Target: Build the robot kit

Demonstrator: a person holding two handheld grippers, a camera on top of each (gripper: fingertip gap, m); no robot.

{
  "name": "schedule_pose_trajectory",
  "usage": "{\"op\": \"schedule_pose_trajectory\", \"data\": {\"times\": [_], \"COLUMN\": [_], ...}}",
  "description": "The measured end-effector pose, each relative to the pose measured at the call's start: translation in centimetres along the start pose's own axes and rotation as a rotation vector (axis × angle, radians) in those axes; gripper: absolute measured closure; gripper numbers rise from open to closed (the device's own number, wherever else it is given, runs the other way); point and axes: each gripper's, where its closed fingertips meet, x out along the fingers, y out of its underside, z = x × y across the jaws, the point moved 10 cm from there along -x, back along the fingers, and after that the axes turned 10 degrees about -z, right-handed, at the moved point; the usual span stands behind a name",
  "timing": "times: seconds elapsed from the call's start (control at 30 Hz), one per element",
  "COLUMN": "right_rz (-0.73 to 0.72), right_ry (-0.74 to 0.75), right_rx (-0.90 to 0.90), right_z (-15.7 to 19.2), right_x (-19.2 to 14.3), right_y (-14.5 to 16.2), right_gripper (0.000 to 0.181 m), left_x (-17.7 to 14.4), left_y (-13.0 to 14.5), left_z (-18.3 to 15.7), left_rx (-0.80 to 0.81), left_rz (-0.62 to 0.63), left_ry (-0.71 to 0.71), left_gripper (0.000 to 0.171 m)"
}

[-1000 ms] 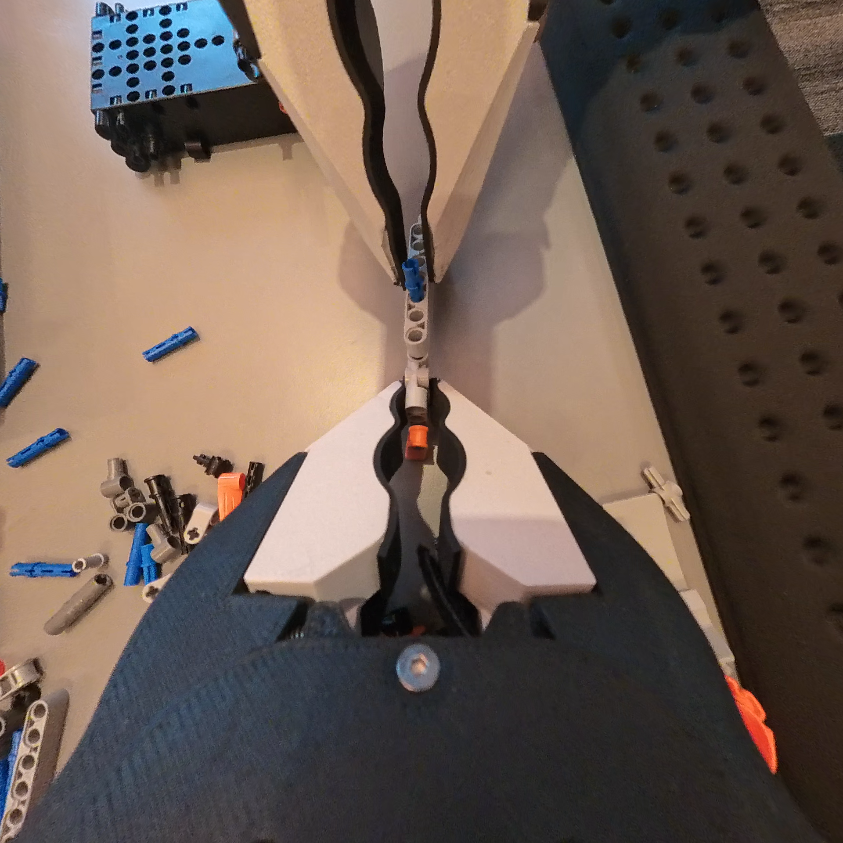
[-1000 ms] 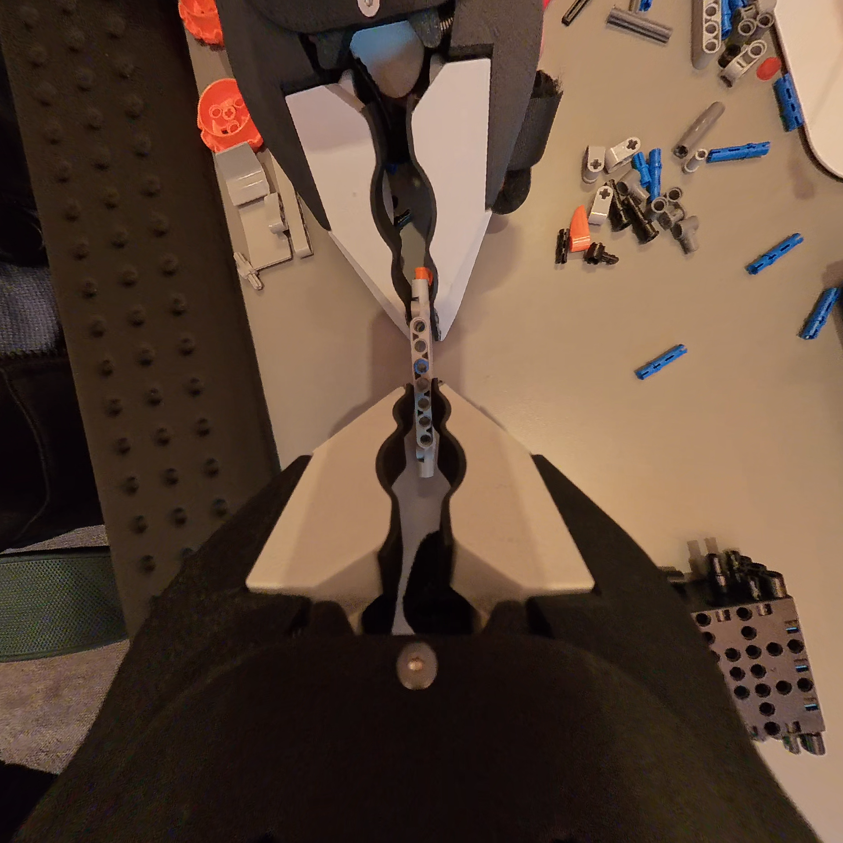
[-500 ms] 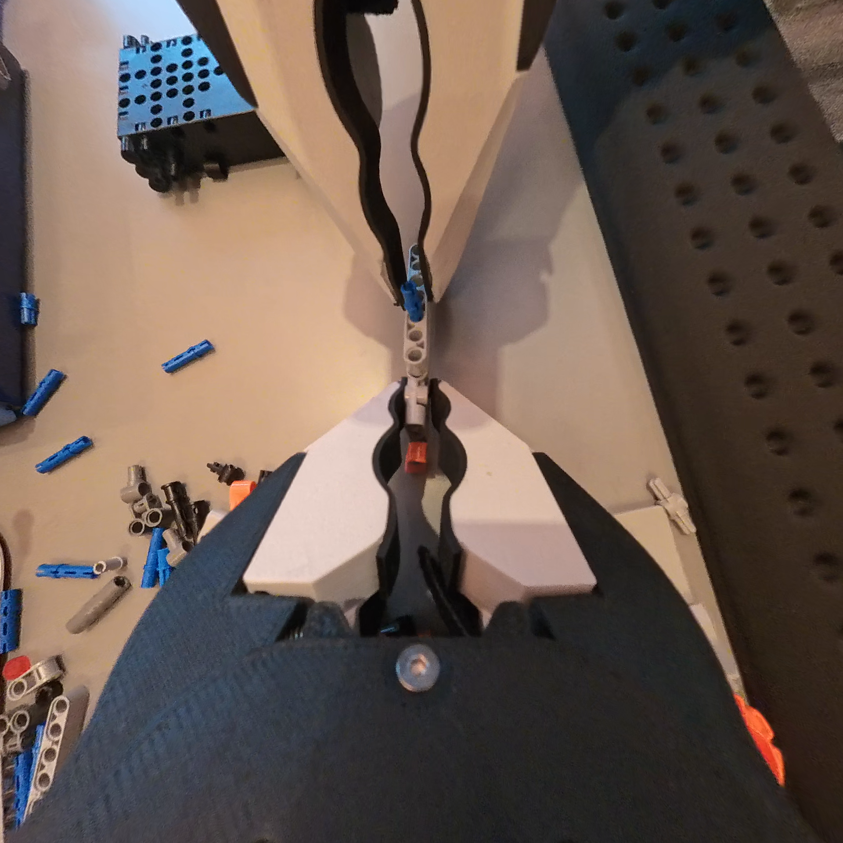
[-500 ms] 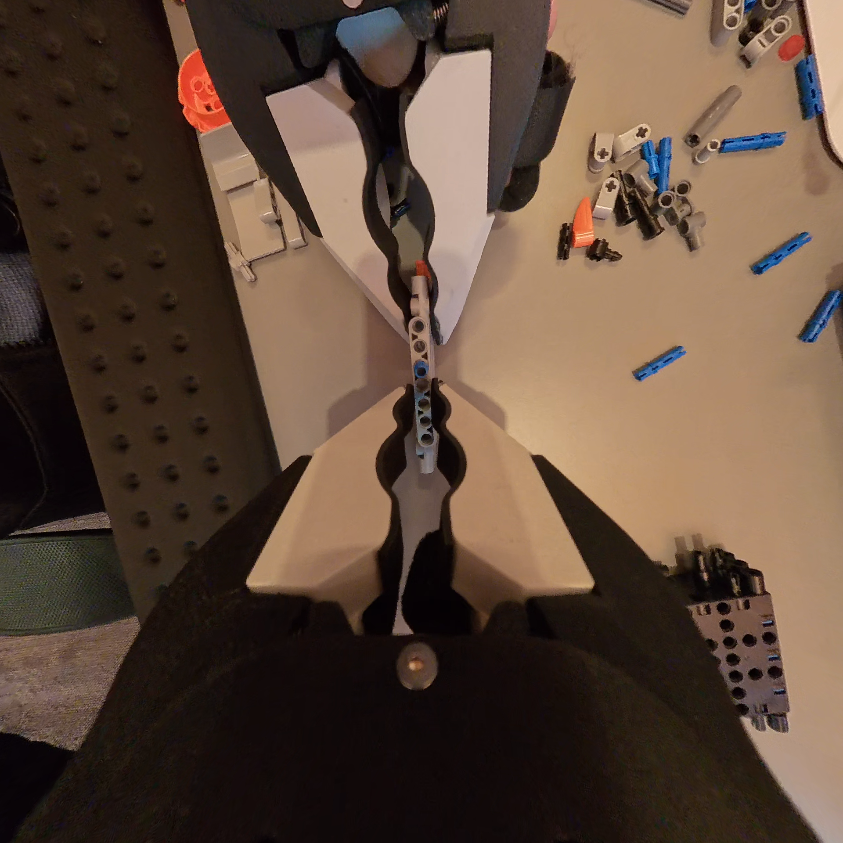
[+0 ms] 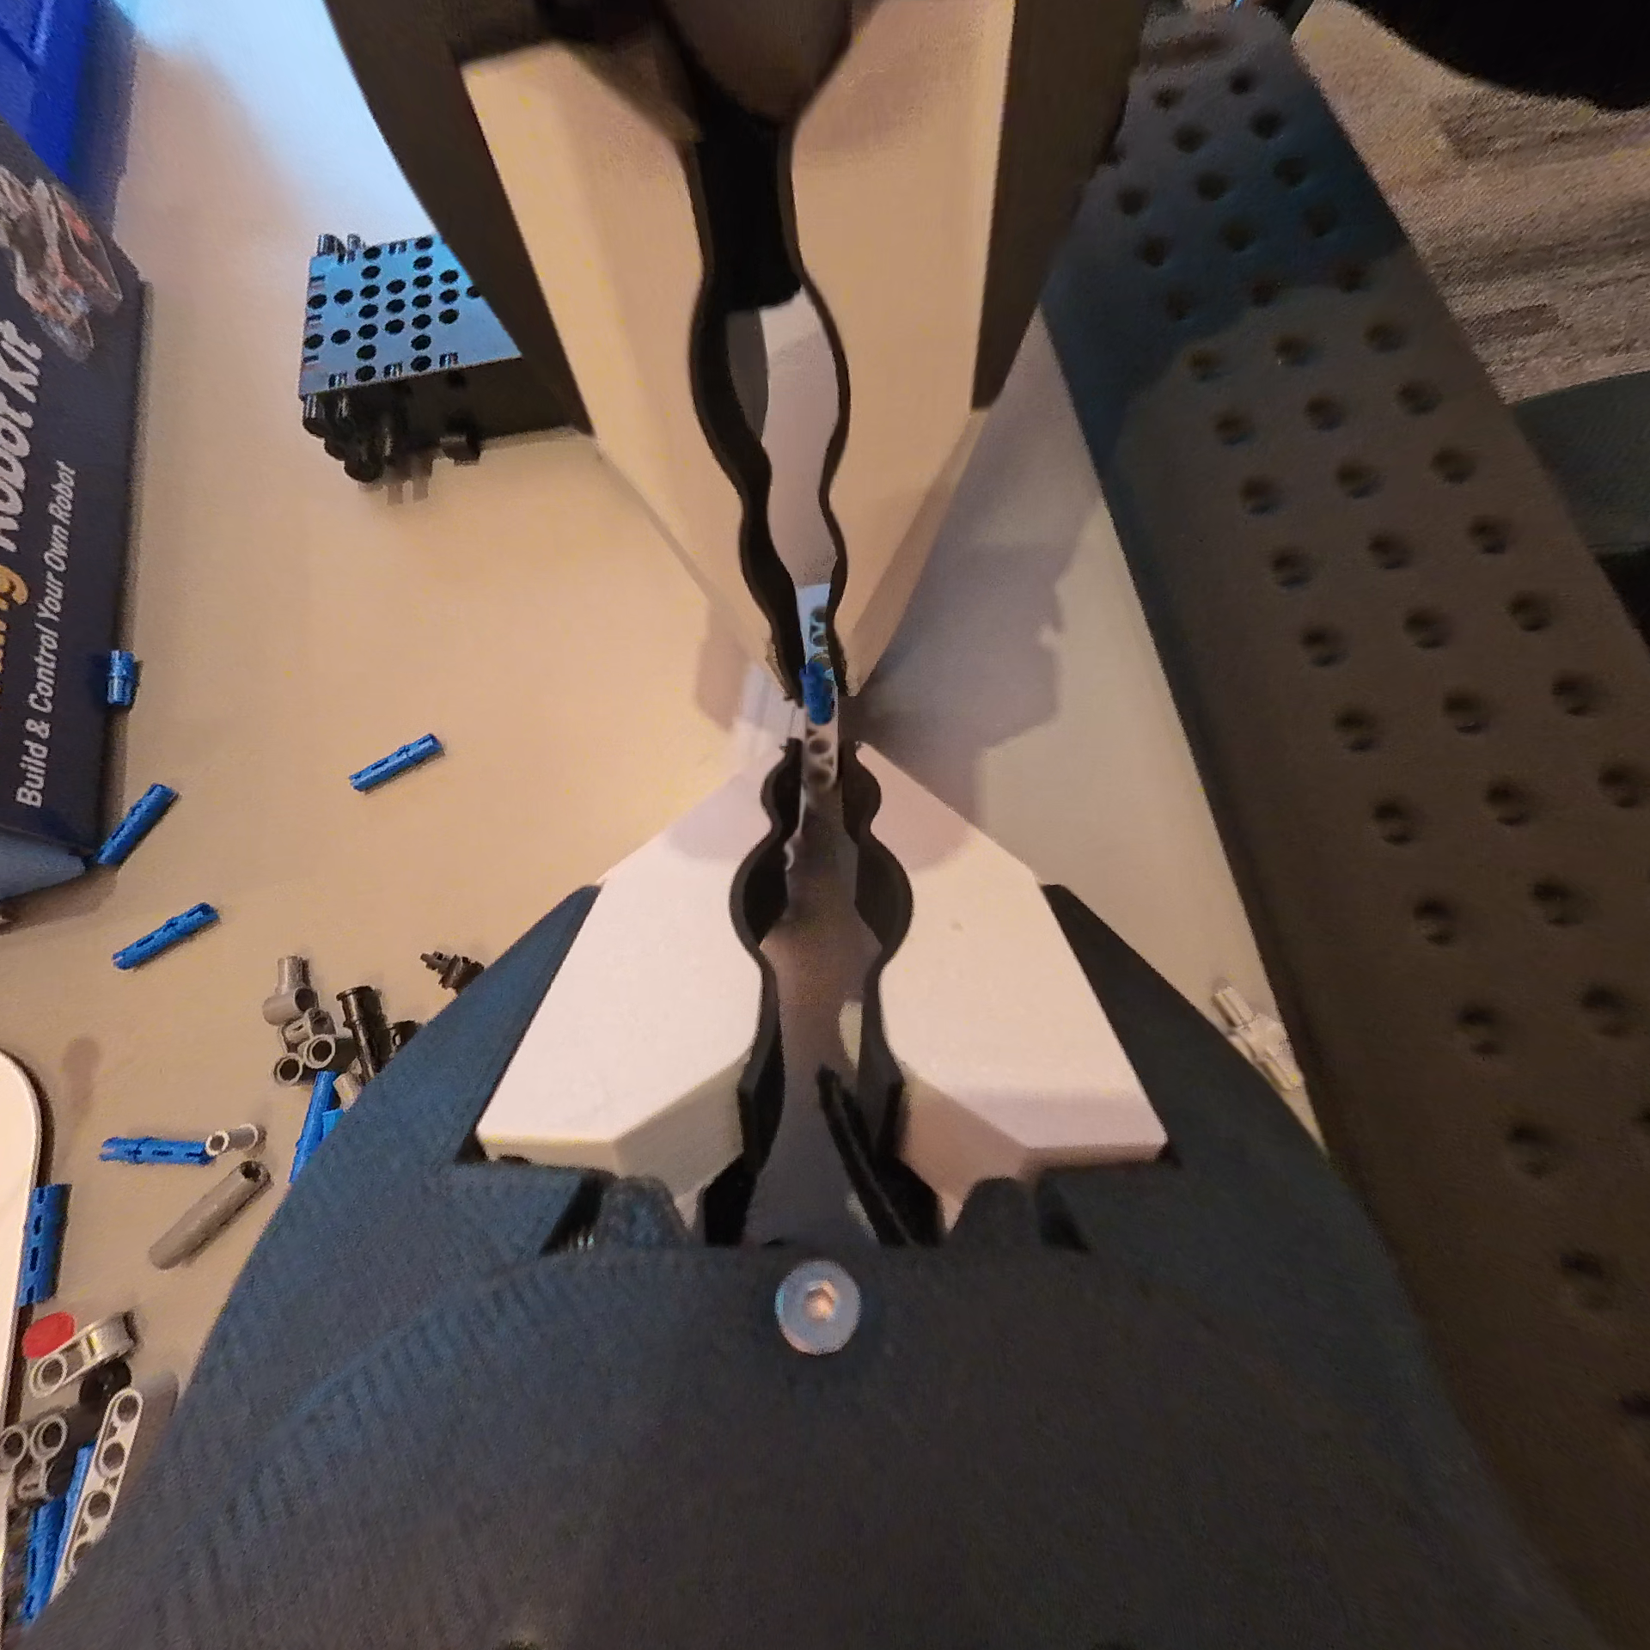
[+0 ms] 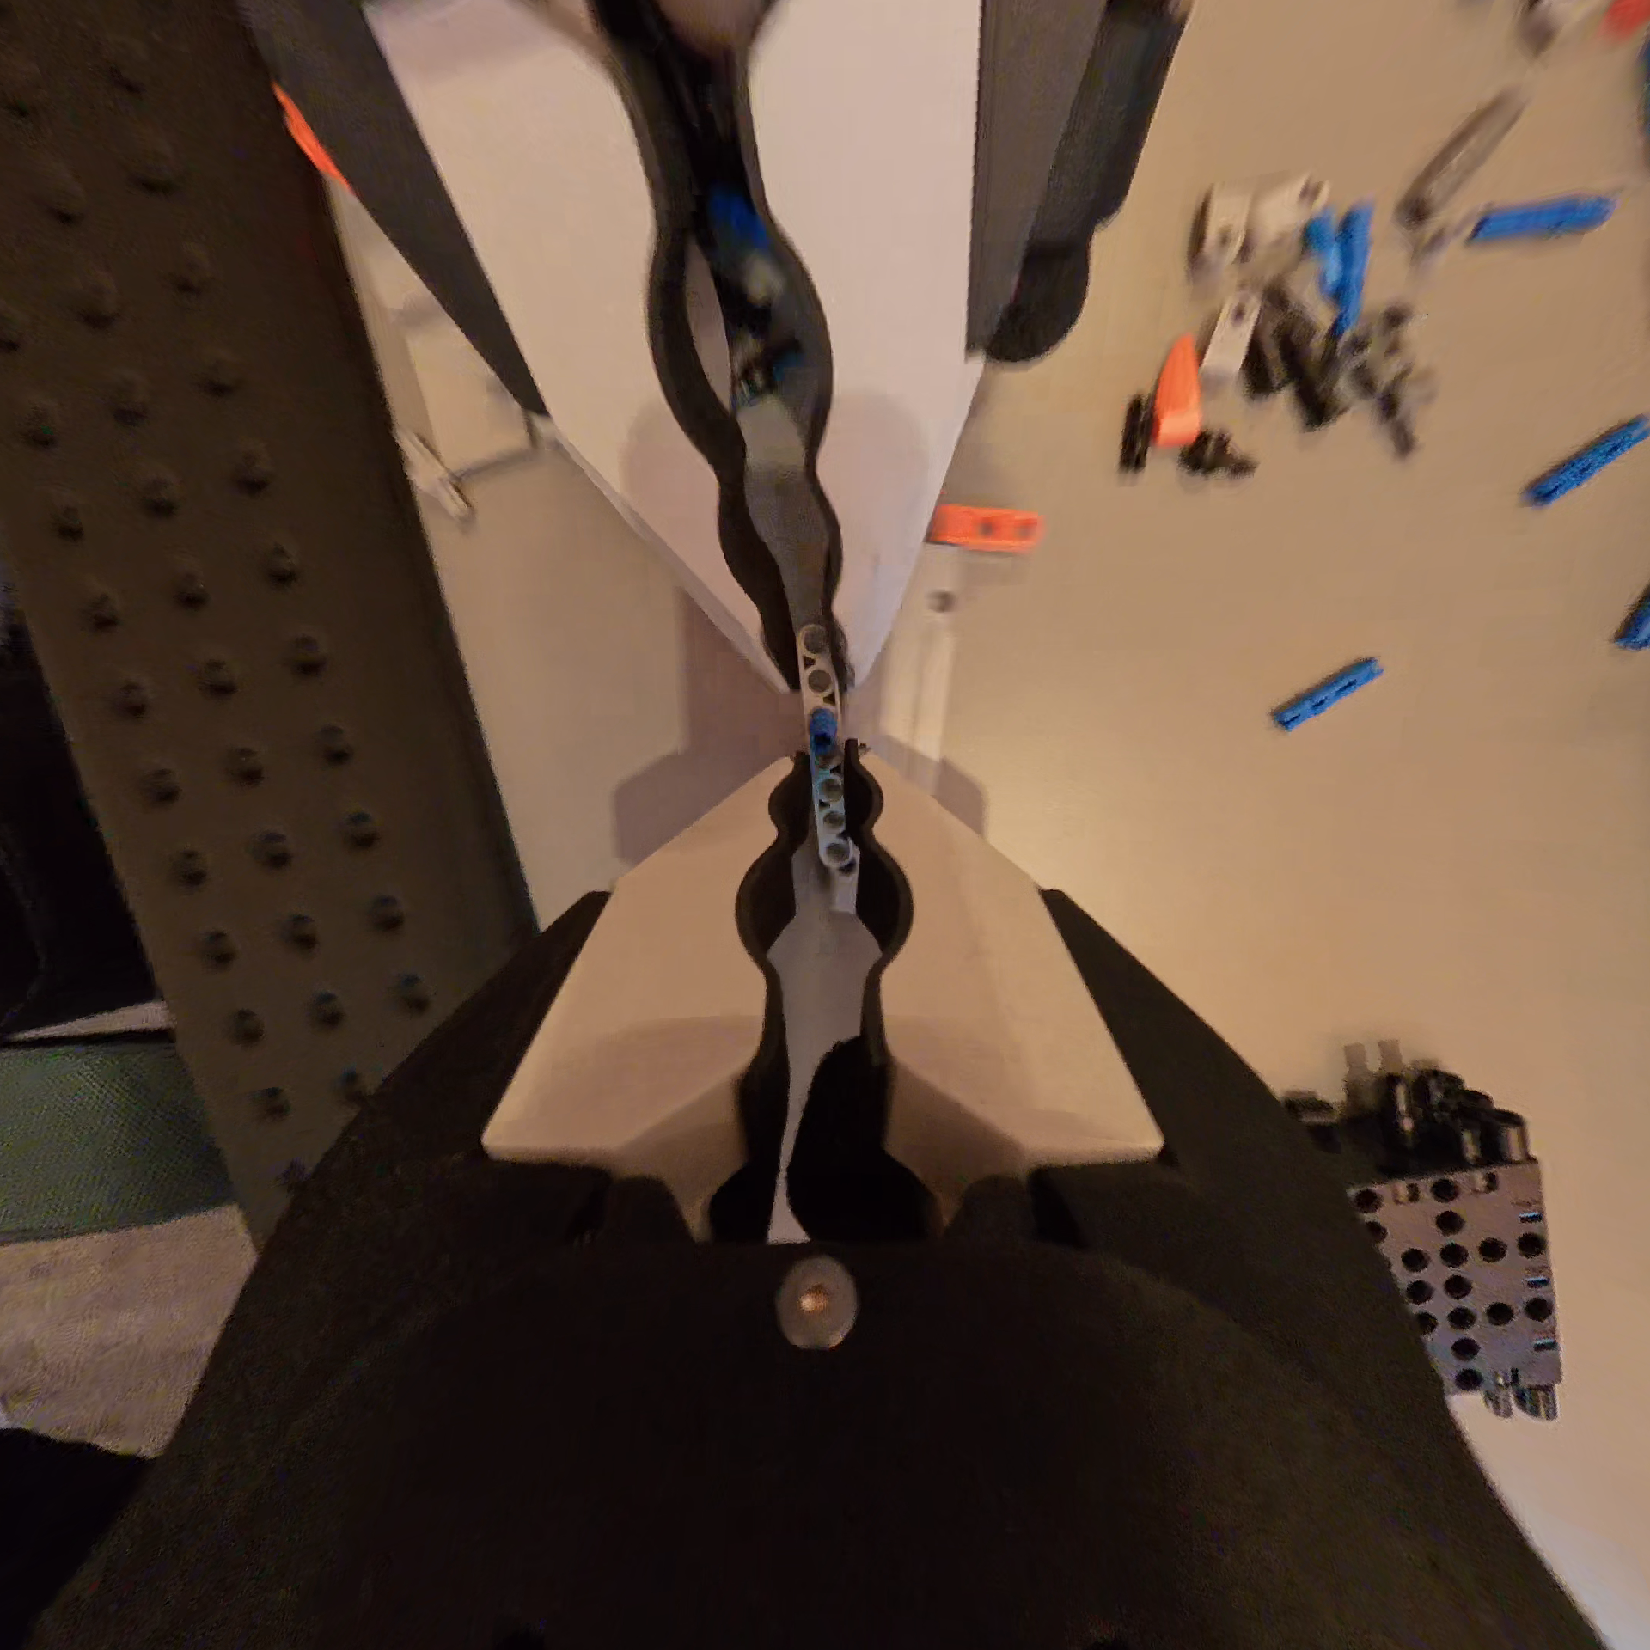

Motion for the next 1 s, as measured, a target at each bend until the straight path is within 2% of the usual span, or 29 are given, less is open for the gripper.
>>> {"op": "schedule_pose_trajectory", "data": {"times": [0.1, 0.27, 0.5, 0.63, 0.73, 1.0], "right_rz": [0.008, -0.029, -0.127, -0.218, -0.227, -0.286], "right_ry": [-0.009, 0.019, 0.081, 0.102, 0.116, 0.161], "right_rx": [0.011, 0.013, -0.013, -0.033, -0.066, -0.082], "right_z": [0.2, 0.4, 0.7, 1.4, 1.7, 2.0], "right_x": [1.3, 0.6, -0.9, -1.7, -1.7, -2.1], "right_y": [0.6, 0.5, 0.3, -0.4, -0.7, -0.7], "right_gripper": [0.176, 0.176, 0.176, 0.168, 0.178, 0.173], "left_x": [0.4, 0.0, -0.9, -1.2, -1.1, -1.7], "left_y": [0.9, 0.7, -0.4, -1.0, -1.4, -1.7], "left_z": [-0.3, 0.0, 0.0, 0.0, -0.3, -0.1], "left_rx": [0.023, -0.009, 0.082, 0.114, 0.161, 0.166], "left_rz": [0.056, 0.012, -0.024, -0.042, -0.029, -0.059], "left_ry": [0.013, 0.024, -0.021, -0.024, -0.025, -0.044], "left_gripper": [0.166, 0.167, 0.166, 0.166, 0.166, 0.166]}}
